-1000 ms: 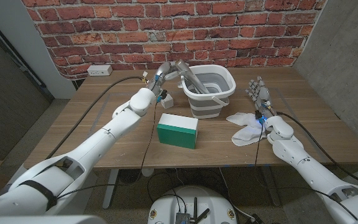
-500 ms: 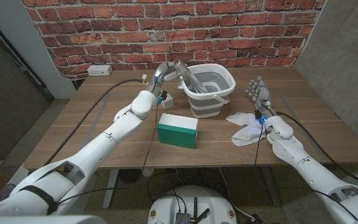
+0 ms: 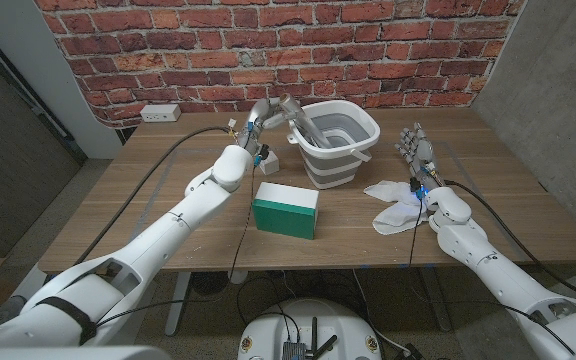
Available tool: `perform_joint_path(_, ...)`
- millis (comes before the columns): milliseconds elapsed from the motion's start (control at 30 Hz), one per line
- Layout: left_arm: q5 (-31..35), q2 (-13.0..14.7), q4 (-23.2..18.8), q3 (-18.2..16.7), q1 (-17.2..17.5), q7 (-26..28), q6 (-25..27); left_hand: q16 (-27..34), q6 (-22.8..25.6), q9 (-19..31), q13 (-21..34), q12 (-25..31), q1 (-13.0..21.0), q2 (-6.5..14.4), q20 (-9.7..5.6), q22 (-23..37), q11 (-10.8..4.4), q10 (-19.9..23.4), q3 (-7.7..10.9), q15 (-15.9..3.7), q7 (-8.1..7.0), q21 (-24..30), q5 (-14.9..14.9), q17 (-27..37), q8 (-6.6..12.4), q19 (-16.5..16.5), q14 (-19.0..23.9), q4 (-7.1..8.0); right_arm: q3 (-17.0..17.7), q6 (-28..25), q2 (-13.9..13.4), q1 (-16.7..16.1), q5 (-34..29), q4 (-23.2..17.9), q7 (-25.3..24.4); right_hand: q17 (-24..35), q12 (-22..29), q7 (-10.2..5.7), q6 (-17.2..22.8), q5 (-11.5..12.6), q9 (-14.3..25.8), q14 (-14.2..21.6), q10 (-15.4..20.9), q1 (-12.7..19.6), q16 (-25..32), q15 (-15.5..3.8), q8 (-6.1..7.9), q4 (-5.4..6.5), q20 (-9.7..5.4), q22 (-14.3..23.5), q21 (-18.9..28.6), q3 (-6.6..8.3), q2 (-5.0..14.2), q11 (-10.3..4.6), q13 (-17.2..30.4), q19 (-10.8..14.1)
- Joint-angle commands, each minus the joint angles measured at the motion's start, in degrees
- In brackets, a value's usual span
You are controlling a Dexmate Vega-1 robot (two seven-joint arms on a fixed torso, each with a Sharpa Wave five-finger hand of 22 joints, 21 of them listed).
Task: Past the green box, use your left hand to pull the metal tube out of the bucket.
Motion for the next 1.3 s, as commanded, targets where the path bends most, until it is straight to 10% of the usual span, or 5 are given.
perform_joint_path(33,0.5,-0.47,1.6,0.61,-1.67,-1.12,-1.63,-0.42,0.57,0.4,0.03,-0.38,-0.24,13.39,-0.82,0.3,-2.12,2.41,2.38,-7.26,0.88,0.0,-0.4,0.07,-0.66,-0.65,-0.25,1.86,0.21,0.53,0.3,-0.24,0.18,0.34,-0.14,0.13,0.34,-0.04,0.35,0.6,0.25,0.38,0.46,-0.72,0.54,-0.29,0.18,0.01,-0.81,0.14,0.3,0.16,2.45,0.18,0.03,0.45)
perform_joint_path(1300,1.49,-1.46,1.11,0.9,-4.72,-2.53,-2.6,-0.32,0.63,0.87,0.09,-0.73,-2.3,14.88,-1.35,0.26,-2.6,3.21,4.38,-7.92,0.99,0.03,-0.58,0.18,-1.57,-1.5,0.08,2.75,0.49,1.83,0.5,-0.52,0.38,0.52,0.42,-0.25,0.32,0.11,0.32,0.65,0.26,0.42,0.5,-0.86,0.65,-0.17,0.1,0.14,-0.8,0.14,0.28,0.06,2.42,0.26,0.02,0.46)
